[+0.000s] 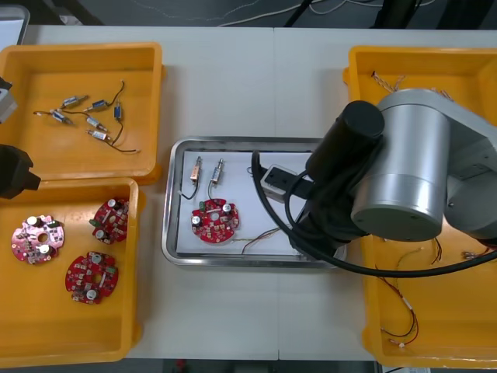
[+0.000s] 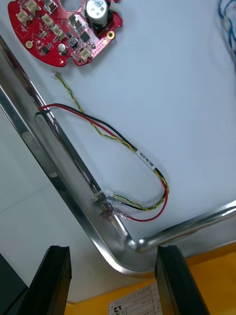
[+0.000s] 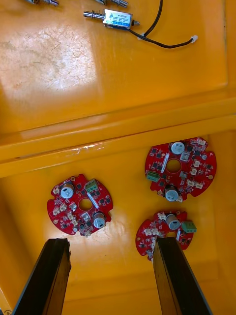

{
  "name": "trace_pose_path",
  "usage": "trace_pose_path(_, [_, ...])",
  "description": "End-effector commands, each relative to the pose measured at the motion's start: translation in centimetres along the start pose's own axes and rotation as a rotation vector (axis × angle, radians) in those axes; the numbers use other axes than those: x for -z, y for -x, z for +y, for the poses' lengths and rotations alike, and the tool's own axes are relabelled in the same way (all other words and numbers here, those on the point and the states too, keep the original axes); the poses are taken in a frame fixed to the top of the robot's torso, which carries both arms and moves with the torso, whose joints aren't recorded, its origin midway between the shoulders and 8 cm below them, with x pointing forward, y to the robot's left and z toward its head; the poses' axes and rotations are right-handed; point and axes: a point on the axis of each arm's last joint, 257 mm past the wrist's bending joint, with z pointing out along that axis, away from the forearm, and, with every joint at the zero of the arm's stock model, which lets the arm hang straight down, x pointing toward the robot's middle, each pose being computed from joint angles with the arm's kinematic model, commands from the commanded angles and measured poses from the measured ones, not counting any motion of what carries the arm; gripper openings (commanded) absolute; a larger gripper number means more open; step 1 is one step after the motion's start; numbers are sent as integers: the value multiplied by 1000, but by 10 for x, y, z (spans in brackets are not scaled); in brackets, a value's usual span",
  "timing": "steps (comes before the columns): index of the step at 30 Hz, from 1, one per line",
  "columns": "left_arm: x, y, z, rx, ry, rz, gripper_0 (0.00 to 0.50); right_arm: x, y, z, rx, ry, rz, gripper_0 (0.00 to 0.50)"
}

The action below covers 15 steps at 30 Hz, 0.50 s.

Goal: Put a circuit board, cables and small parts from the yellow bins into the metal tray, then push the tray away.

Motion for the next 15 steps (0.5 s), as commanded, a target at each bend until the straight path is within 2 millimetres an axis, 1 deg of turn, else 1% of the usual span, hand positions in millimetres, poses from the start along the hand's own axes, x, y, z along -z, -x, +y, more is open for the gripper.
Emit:
trace_pose_path(1, [13, 2, 19, -33, 62, -20, 500, -8, 31, 16, 106, -17, -31, 500])
trace_pose_path(3, [14, 3, 20, -29, 64, -22, 500, -15, 38, 21, 134, -25, -37, 500])
trace_pose_path(9, [13, 3, 20, -31, 68, -22, 500, -35, 47, 32, 221, -47, -33, 500])
trace_pose_path(15, [13, 2, 21, -31, 69, -18, 500, -47, 45, 45, 317, -72, -4, 500])
